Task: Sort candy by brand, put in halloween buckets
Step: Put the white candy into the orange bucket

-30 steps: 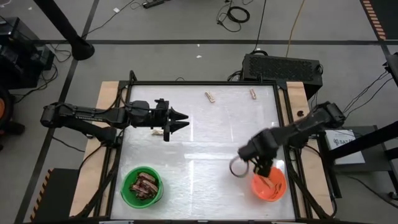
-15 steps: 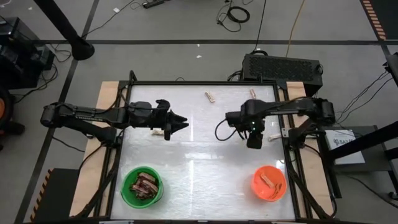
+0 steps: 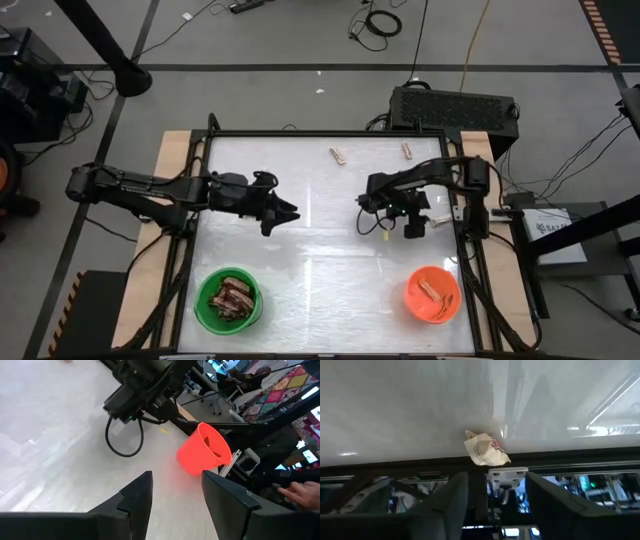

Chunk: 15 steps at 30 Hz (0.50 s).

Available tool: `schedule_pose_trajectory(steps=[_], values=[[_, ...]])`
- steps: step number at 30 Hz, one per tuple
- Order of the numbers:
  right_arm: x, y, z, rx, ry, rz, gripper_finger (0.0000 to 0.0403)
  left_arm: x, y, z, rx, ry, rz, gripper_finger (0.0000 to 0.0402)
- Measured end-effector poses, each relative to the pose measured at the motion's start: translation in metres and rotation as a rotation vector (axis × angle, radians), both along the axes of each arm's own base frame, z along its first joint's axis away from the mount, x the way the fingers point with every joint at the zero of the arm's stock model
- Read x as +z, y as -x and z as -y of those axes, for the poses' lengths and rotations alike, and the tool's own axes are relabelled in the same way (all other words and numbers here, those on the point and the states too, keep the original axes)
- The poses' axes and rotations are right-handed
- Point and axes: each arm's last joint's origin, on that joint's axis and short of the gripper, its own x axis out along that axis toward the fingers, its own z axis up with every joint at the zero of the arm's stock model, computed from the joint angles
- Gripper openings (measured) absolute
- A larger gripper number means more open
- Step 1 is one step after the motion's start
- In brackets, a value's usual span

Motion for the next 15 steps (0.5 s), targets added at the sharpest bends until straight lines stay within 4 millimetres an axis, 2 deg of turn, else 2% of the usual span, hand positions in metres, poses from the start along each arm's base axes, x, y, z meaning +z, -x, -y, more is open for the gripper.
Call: schedule_pose_trajectory(steps=[8,11,15], values=[[-0.031,0.021,0.000,0.008,-0.024,-0.010,0.0277,0.001,0.000,0.000,0.008,-0.001,0.006,0.0177],[-0.037,0.028,-0.002,0.004,-0.025,-0.019,0.0290,0.001,0.000,-0.001,0.032,-0.011,0.007,0.0177],[-0.040,0.031,-0.003,0.002,-0.030,-0.022,0.0289,0.001,0.000,-0.002,0.065,-0.024,0.008,0.0177]])
